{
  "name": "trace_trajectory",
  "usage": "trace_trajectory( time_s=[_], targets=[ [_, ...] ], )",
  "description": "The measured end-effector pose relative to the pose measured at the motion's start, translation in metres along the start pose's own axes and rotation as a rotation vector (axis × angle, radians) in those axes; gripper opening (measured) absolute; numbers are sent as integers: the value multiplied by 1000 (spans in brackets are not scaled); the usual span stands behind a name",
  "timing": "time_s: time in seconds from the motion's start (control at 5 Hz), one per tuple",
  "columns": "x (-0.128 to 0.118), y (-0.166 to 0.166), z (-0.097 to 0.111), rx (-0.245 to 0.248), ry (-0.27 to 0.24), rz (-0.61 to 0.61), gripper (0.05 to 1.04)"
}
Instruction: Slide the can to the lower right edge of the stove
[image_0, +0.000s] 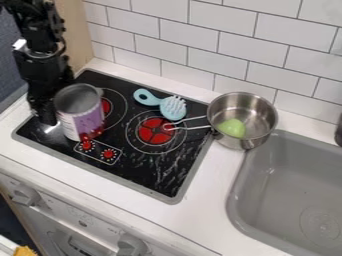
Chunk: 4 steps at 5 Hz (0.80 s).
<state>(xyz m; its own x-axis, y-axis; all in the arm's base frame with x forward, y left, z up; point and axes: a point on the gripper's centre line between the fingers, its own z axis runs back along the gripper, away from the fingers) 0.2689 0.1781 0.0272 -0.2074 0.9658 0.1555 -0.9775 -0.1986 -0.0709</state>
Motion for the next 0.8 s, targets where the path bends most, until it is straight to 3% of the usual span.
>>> trace_trajectory(
  time_s=[0.2,0.8],
  targets=[
    [-28,1,6,-17,31,-46,1000],
    [-98,10,10,-9,107,-198,1000]
  ],
)
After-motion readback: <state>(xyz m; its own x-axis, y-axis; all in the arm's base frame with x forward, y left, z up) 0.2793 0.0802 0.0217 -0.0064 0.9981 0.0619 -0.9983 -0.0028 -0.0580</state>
